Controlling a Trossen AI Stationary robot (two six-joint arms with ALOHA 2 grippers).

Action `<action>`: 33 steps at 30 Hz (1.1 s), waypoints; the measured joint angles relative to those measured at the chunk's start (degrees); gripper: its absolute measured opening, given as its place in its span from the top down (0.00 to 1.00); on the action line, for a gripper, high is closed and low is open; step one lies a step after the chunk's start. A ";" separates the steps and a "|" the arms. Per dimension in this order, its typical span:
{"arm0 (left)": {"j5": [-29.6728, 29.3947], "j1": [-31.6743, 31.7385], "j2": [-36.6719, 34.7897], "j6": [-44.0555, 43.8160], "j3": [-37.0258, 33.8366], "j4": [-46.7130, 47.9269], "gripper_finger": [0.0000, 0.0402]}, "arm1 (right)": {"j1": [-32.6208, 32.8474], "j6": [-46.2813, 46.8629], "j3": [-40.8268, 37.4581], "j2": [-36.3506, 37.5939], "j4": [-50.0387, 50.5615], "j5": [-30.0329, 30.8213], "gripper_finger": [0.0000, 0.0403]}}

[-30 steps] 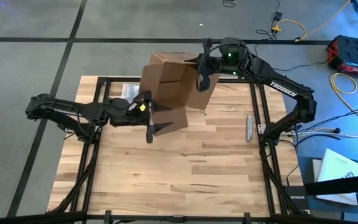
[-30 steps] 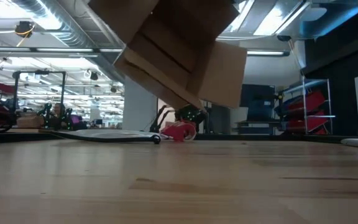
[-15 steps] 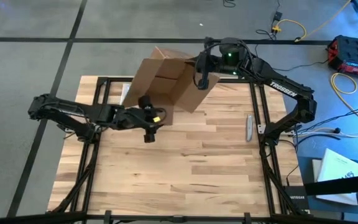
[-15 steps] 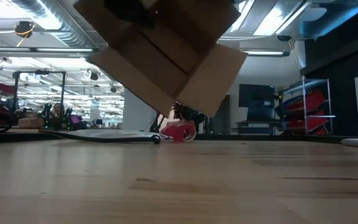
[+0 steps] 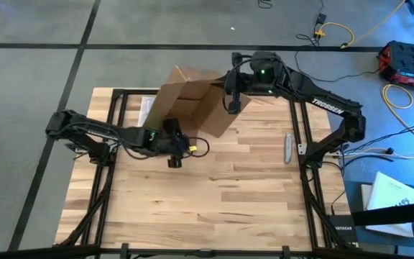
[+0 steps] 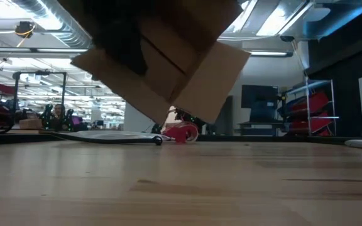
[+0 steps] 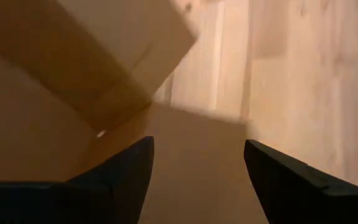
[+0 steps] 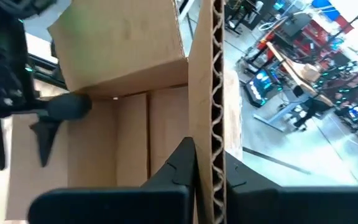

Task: Unpack boxes
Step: Break down the box until it is fully flat

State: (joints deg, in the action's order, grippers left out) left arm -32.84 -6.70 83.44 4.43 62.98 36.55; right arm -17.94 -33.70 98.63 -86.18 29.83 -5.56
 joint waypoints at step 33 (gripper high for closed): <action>-11.75 2.18 7.56 -6.63 -4.66 7.03 0.40 | 4.84 -4.01 -0.07 0.25 9.15 -7.60 1.00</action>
State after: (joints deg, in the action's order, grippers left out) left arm -44.59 -4.52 91.00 -2.20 58.33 43.58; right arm -13.10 -37.70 98.56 -85.93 38.98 -13.16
